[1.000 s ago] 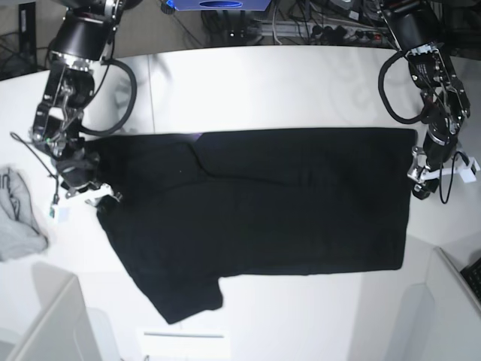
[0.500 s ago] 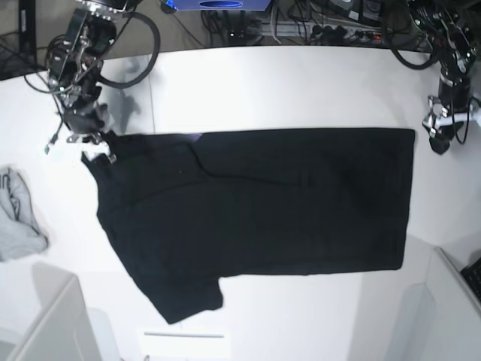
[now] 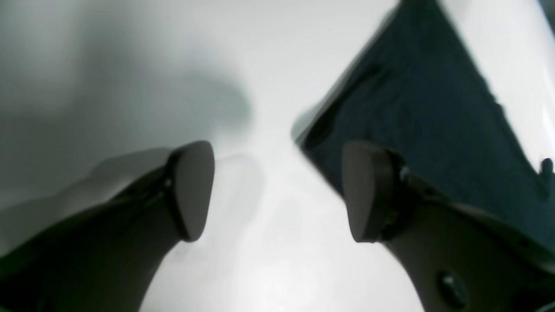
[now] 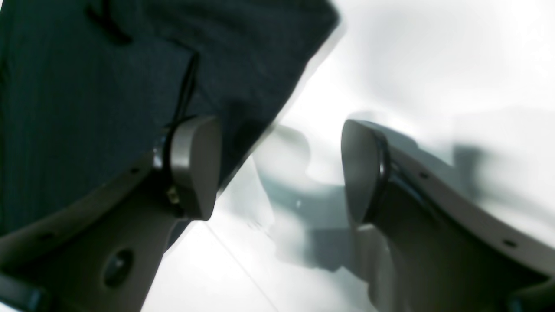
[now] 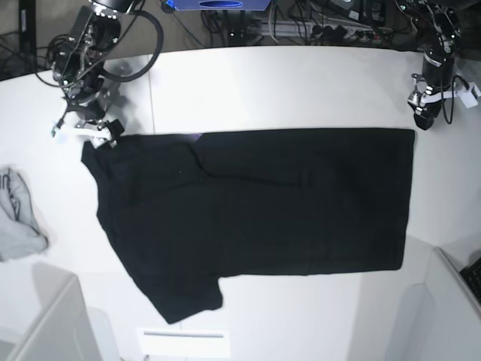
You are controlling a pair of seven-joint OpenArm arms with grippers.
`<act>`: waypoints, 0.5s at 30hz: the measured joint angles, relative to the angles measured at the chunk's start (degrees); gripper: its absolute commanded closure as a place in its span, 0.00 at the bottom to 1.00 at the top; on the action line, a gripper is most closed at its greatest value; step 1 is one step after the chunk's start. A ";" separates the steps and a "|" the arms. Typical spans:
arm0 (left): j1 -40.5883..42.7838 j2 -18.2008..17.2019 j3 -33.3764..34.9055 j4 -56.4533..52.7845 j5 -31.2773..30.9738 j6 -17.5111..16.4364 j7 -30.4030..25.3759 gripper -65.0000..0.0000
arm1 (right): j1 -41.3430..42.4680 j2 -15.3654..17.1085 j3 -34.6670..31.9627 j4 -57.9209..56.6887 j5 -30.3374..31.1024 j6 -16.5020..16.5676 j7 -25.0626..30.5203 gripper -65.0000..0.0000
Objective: Fold the T-shirt properly
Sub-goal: 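Release the folded edge and raise both grippers back to the collar edge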
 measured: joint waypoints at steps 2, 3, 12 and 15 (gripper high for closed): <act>-1.14 -0.02 0.72 -1.73 -0.04 0.00 0.15 0.32 | 0.63 0.02 0.00 -1.16 0.04 0.48 0.79 0.38; -1.88 -0.04 1.11 -2.36 0.07 0.00 0.17 0.32 | 1.16 0.13 0.00 -1.84 0.02 0.55 1.14 0.38; -9.05 -0.57 1.40 -9.57 -0.87 -0.79 -1.33 0.32 | 4.63 0.33 0.00 -6.03 0.26 1.44 2.80 0.38; -10.05 -0.61 1.40 -10.47 -0.96 -0.96 -1.55 0.32 | 5.09 0.48 0.00 -7.89 0.61 2.10 5.92 0.38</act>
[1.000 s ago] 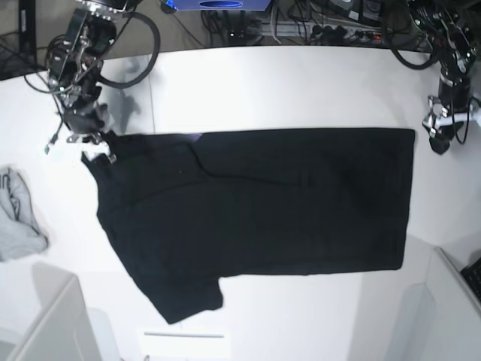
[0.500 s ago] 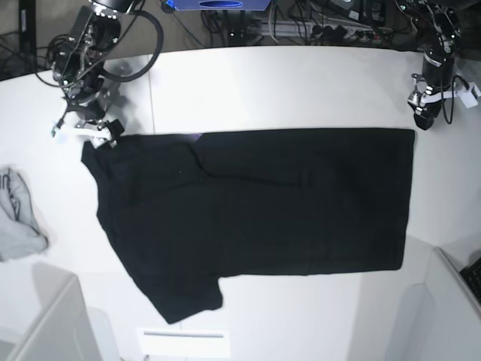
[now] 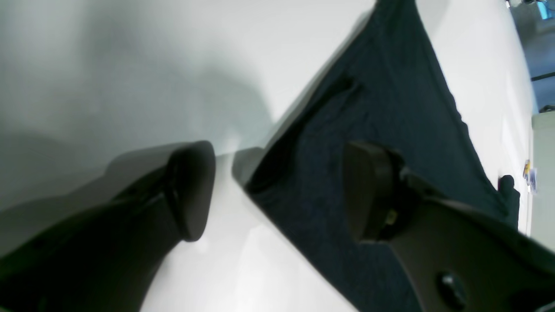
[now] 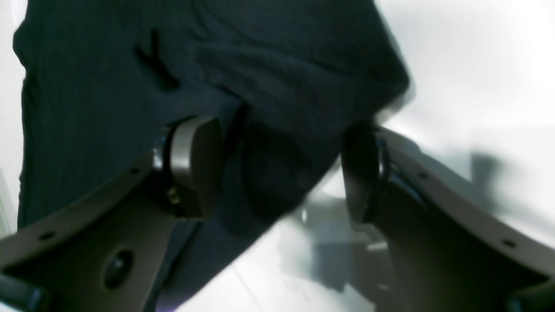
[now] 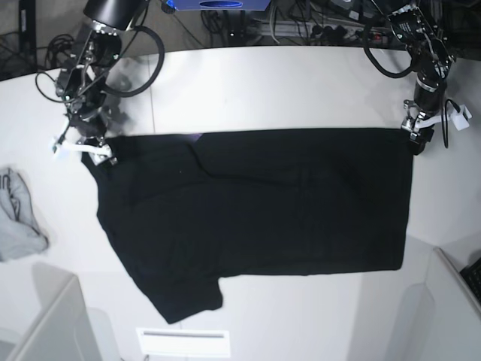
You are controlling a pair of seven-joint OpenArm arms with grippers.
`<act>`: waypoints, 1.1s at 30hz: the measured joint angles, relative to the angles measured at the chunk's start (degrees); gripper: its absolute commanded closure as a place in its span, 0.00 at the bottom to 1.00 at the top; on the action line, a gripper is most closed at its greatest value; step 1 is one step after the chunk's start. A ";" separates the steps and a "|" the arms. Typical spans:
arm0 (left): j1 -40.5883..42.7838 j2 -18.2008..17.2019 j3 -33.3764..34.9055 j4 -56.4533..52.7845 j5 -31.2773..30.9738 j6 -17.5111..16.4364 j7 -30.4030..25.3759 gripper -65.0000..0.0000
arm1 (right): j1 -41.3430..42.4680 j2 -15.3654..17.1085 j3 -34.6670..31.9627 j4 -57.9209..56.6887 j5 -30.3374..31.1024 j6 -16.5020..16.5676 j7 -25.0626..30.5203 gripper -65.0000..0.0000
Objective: Fold the T-shirt properly
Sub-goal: 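Release the folded edge and raise both grippers back to the collar edge, then grasp the collar edge with both grippers and drag the shirt toward the robot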
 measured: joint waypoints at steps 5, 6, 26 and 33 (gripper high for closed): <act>-0.11 -1.44 2.25 -0.20 0.11 -0.11 -0.11 0.32 | 0.48 2.10 -0.52 -2.58 1.27 0.85 2.10 0.38; -0.17 -1.97 3.26 -0.28 0.13 -0.09 -0.07 0.32 | 0.59 2.19 -0.35 -2.75 1.36 0.87 2.12 0.38; -1.99 -2.25 4.66 -5.11 -0.13 -0.13 -0.04 1.00 | 0.28 2.19 0.02 -4.39 0.46 0.35 2.69 1.00; 0.22 -4.79 5.05 -4.02 -0.09 -0.11 1.07 1.00 | -1.46 1.60 0.11 -1.73 0.37 0.35 1.53 1.00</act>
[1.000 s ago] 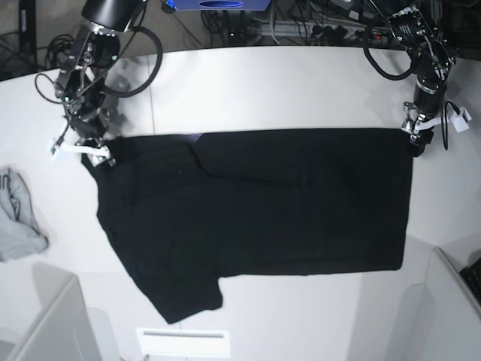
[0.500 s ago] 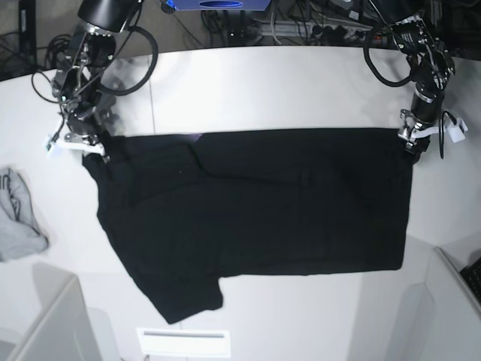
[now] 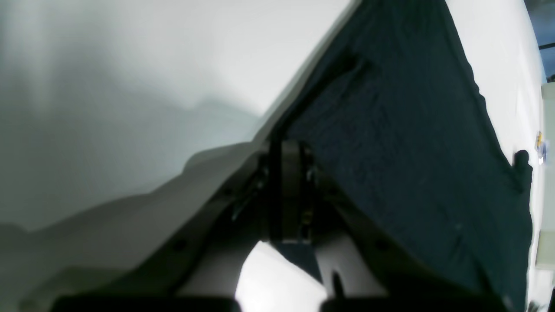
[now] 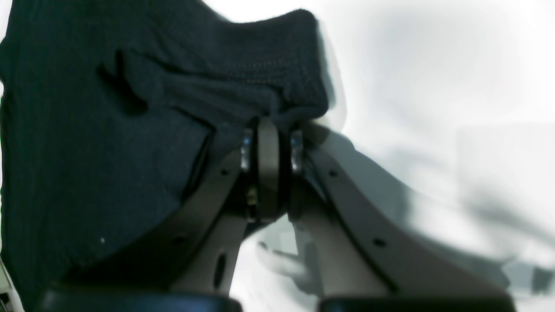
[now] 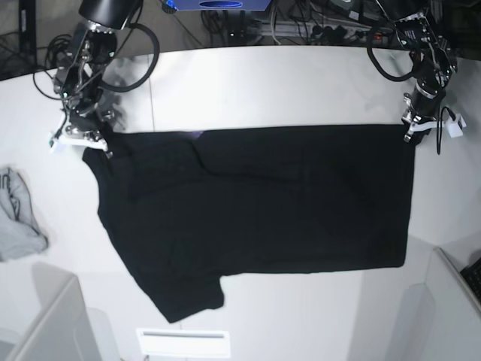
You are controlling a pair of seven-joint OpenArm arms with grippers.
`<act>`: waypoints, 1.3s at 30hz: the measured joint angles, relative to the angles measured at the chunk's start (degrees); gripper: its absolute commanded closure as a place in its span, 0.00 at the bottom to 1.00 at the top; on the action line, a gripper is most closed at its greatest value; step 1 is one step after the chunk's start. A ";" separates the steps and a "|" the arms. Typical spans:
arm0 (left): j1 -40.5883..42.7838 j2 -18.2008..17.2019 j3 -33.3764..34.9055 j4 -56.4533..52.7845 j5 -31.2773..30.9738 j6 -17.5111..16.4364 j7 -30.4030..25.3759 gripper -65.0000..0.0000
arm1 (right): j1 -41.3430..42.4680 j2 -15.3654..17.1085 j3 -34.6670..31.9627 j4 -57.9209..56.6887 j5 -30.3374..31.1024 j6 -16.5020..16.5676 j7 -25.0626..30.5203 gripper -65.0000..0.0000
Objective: Fold the T-shirt properly
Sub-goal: 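Grasp the collar edge with both grippers and drag the shirt toward the robot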
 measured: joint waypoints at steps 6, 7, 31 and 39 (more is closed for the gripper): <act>2.10 -1.44 -0.63 2.75 0.42 0.87 4.83 1.00 | -4.33 -0.42 -0.11 5.57 -0.39 -1.14 -2.84 1.00; 2.49 -1.42 -0.59 2.97 0.39 0.87 4.83 1.00 | -4.92 -0.48 -0.15 6.27 -0.44 -1.27 -3.04 1.00; 17.18 -1.29 -0.50 13.18 0.61 1.05 5.57 1.00 | -18.12 -0.50 -0.26 17.46 -0.74 -1.55 -9.14 1.00; 20.72 -1.42 -0.50 13.55 0.15 0.87 4.81 1.00 | -20.11 -0.48 -0.26 17.59 -0.59 -1.55 -9.11 1.00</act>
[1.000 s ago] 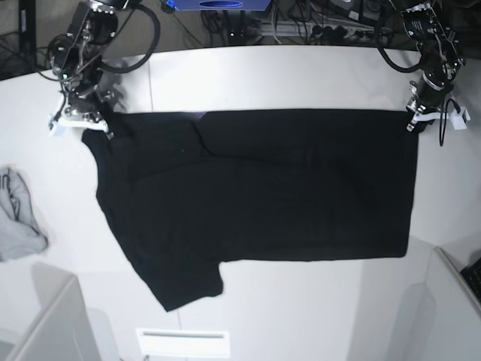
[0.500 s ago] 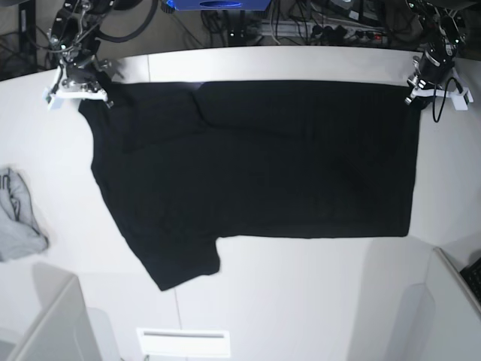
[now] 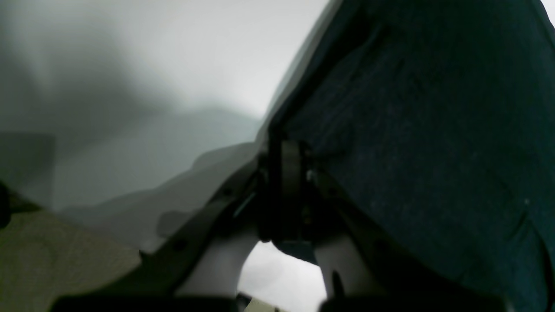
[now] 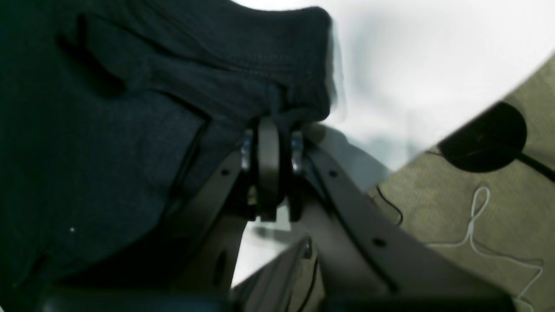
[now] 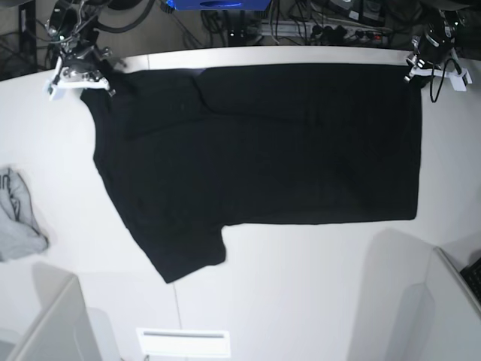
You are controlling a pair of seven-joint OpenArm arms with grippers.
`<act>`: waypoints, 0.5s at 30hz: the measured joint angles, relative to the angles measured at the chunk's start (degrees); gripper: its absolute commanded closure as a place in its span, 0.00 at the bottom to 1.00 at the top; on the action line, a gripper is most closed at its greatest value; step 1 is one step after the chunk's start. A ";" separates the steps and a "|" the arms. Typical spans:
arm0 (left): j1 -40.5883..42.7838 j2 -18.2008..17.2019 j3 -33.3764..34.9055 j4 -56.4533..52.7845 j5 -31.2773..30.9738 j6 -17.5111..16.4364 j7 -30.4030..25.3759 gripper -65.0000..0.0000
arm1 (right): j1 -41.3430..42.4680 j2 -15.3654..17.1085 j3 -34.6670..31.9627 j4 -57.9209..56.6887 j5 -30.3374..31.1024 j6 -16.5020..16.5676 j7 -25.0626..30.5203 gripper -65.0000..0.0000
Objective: Fold the T-shirt properly
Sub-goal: 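Grasp the collar edge with both grippers and drag the shirt toward the robot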
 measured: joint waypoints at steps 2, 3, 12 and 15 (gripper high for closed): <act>0.76 0.00 0.00 0.02 -0.22 -0.02 -0.24 1.00 | -0.42 0.00 0.00 0.04 0.04 0.02 0.02 1.00; 1.05 0.00 0.00 0.02 -0.22 -0.04 -0.24 1.00 | -0.57 0.00 0.00 0.07 0.02 0.02 0.04 1.00; 1.25 0.02 0.00 2.29 0.50 0.20 0.68 1.00 | -2.29 0.11 0.00 0.37 0.09 0.04 0.26 1.00; 1.44 0.02 0.00 3.41 0.44 0.22 0.68 1.00 | -2.78 0.13 0.00 0.48 0.24 0.07 0.50 1.00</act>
